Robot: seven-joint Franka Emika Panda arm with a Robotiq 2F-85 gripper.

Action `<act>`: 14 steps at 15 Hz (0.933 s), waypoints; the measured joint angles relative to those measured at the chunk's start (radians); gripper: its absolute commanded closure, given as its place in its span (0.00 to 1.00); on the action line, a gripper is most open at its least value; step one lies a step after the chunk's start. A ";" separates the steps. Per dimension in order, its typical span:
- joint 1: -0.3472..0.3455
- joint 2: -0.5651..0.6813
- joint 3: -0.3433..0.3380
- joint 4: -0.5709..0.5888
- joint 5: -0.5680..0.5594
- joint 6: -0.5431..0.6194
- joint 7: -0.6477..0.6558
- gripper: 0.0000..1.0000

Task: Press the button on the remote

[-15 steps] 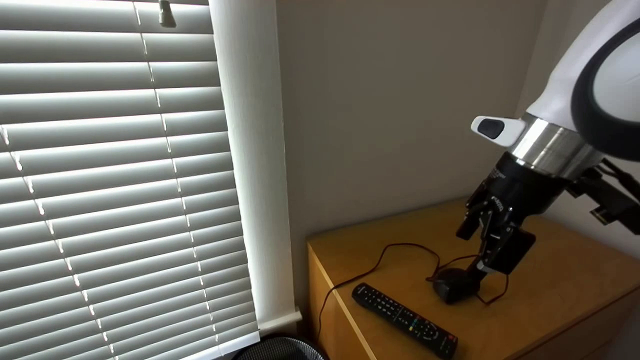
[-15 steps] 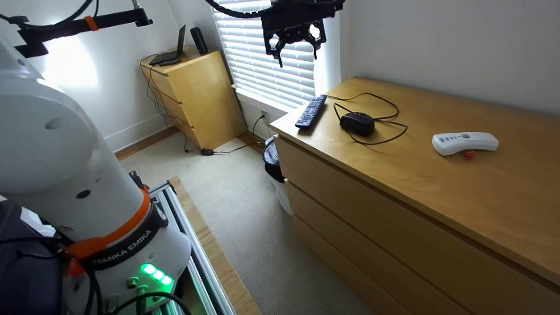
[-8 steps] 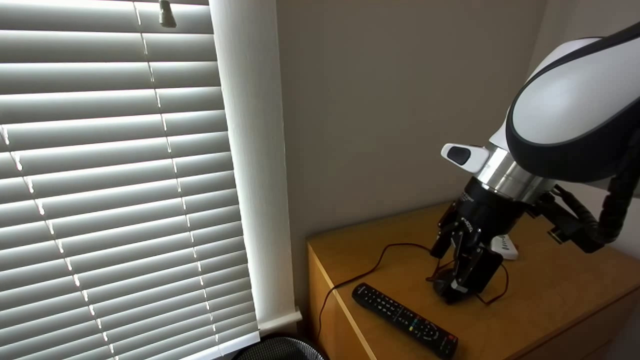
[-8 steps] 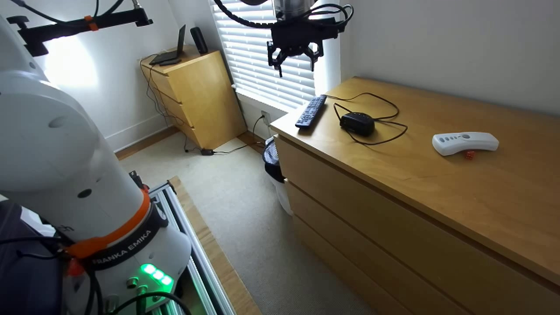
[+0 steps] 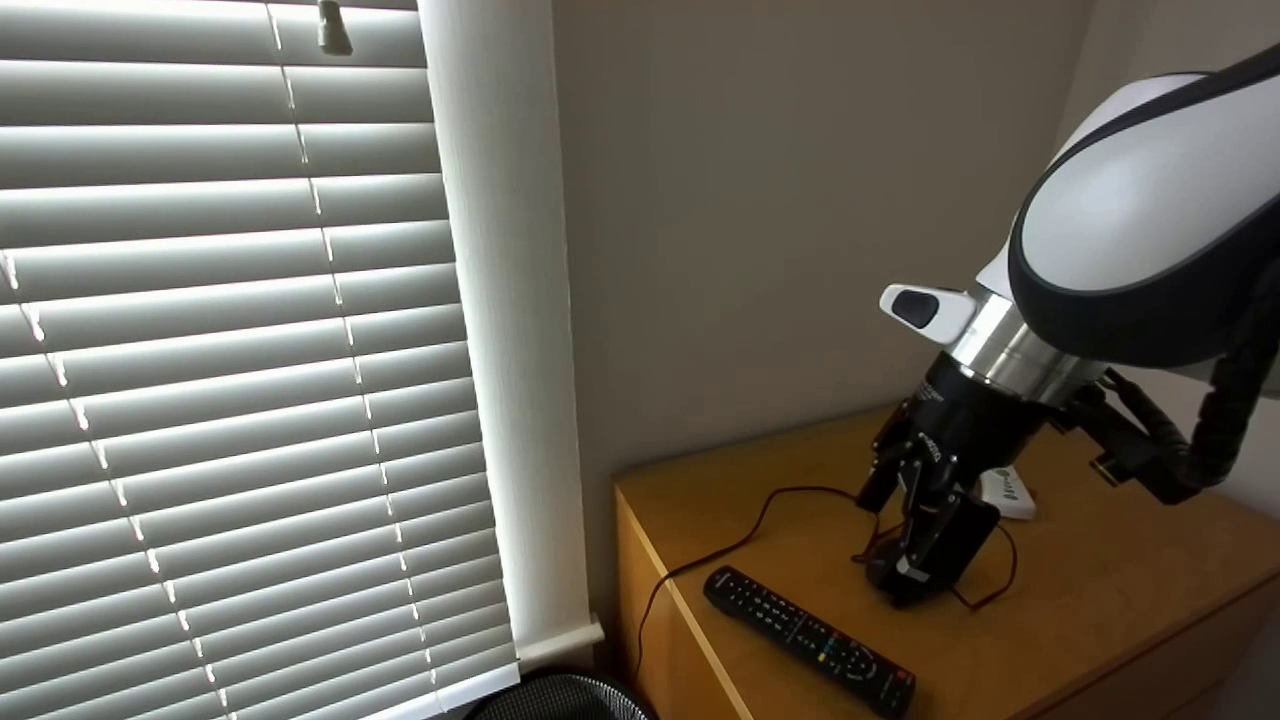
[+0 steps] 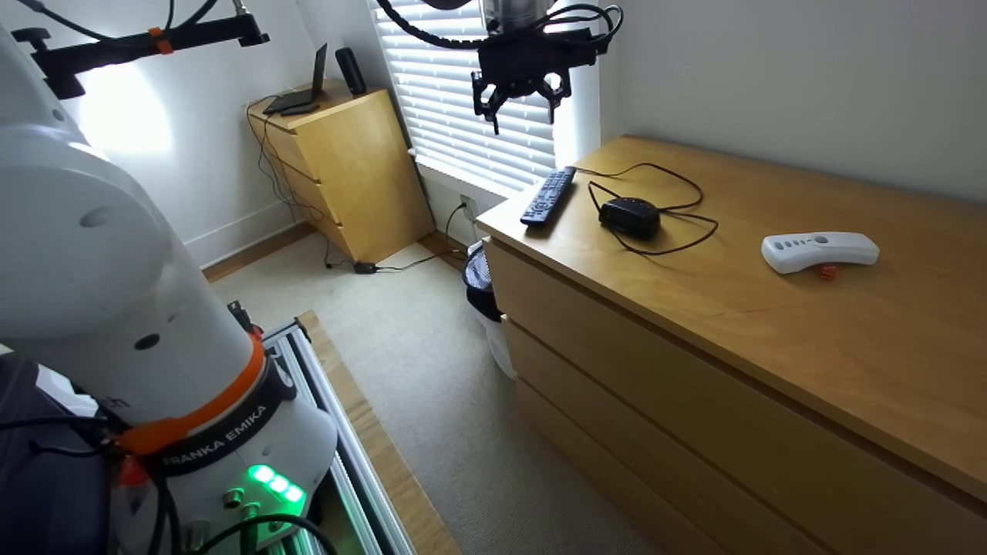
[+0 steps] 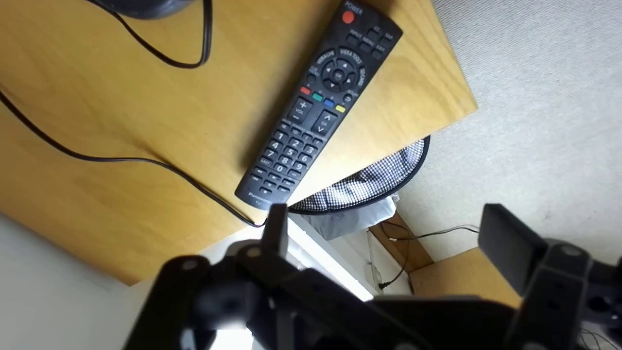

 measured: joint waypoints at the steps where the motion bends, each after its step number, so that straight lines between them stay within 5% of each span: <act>1: -0.007 0.011 0.016 0.000 0.003 0.027 0.000 0.00; 2: -0.010 0.028 0.032 0.002 0.015 0.065 0.000 0.00; 3: -0.012 0.049 0.049 0.003 0.026 0.110 0.000 0.25; 4: -0.014 0.075 0.066 0.006 0.032 0.154 0.003 0.26; 9: -0.039 0.210 0.126 0.053 0.081 0.299 -0.003 0.65; 14: -0.081 0.309 0.161 0.148 0.216 0.326 -0.076 0.99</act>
